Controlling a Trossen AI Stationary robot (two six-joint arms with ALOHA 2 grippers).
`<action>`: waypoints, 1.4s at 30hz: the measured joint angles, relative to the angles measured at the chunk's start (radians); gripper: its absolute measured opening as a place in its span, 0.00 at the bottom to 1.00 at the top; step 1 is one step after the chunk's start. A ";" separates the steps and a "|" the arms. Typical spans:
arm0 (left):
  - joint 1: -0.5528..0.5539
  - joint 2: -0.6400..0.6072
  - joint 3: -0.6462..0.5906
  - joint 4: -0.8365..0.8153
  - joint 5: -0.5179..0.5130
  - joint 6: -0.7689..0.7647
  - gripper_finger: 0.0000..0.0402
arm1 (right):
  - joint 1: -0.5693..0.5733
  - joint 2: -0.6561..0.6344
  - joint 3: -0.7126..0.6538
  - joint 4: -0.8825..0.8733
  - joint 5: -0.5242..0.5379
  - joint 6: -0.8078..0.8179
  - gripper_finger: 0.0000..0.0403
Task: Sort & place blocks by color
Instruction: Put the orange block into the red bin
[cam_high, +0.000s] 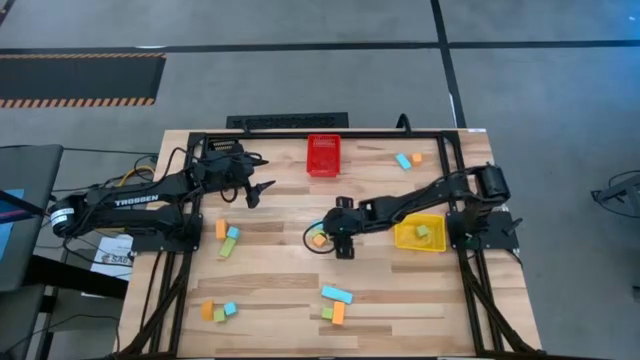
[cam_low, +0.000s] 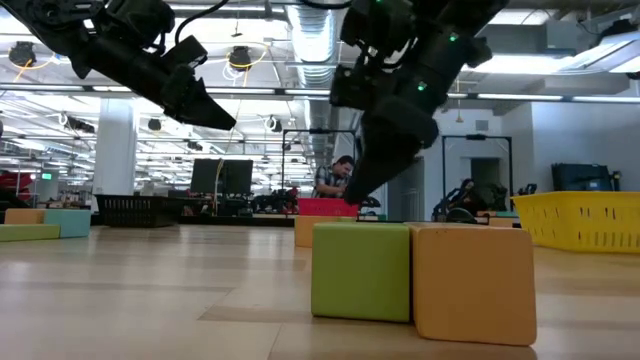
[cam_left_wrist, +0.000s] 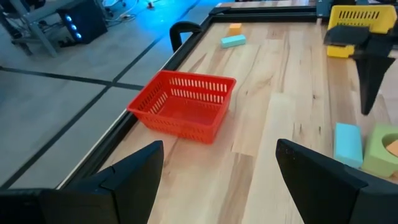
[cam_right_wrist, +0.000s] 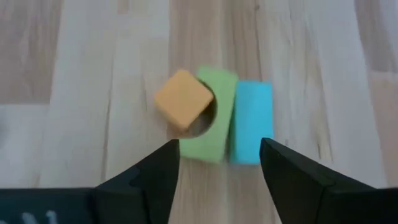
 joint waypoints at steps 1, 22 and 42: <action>0.000 0.000 0.000 0.000 0.000 0.004 0.75 | 0.000 -0.002 -0.001 -0.011 0.000 0.018 0.64; 0.000 0.000 0.000 -0.043 0.052 0.027 0.75 | 0.046 -0.002 -0.001 0.119 0.033 0.063 0.71; 0.000 0.001 0.000 -0.081 0.088 -0.008 0.75 | 0.004 0.120 0.012 0.270 -0.230 -0.171 0.71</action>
